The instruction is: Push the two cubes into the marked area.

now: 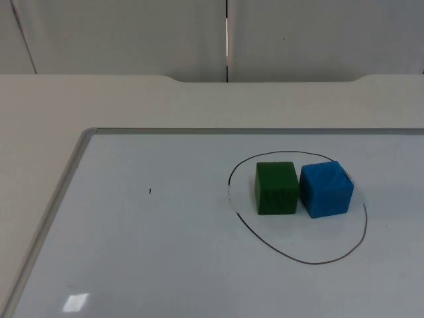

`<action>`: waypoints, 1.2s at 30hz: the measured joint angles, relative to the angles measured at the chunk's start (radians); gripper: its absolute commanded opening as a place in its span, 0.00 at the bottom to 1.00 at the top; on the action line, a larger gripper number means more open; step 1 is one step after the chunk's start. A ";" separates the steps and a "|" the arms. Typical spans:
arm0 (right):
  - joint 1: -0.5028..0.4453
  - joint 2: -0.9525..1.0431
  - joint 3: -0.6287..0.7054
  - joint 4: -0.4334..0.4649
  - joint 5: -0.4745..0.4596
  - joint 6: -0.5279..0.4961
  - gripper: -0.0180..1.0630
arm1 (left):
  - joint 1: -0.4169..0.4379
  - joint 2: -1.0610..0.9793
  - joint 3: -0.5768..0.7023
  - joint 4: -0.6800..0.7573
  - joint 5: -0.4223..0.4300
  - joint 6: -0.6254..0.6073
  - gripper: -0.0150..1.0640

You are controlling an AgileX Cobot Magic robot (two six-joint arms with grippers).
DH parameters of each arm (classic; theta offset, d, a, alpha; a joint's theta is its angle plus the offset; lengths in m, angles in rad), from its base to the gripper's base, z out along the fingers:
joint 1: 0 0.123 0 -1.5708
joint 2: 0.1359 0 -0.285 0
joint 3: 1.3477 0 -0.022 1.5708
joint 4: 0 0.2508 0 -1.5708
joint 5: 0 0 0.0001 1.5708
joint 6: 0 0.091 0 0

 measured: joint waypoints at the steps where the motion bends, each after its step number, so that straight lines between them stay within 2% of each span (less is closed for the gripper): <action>1: 0.000 0.000 0.000 0.000 0.000 0.000 0.99 | 0.000 0.000 0.000 0.000 0.000 0.000 0.99; 4: -0.022 0.000 0.000 0.000 0.000 0.000 0.99 | 0.000 0.000 0.000 0.000 0.000 0.000 0.99; 28: -0.022 0.000 0.000 0.000 0.000 0.007 0.99 | 0.003 0.000 0.000 0.000 0.000 0.000 0.99; 32: -0.022 0.000 0.000 0.000 0.000 0.007 0.99 | 0.033 0.000 0.000 0.000 0.000 0.000 0.99; 36: -0.022 0.000 0.000 0.000 0.000 0.007 0.99 | 0.116 0.000 0.000 0.000 0.000 0.000 0.99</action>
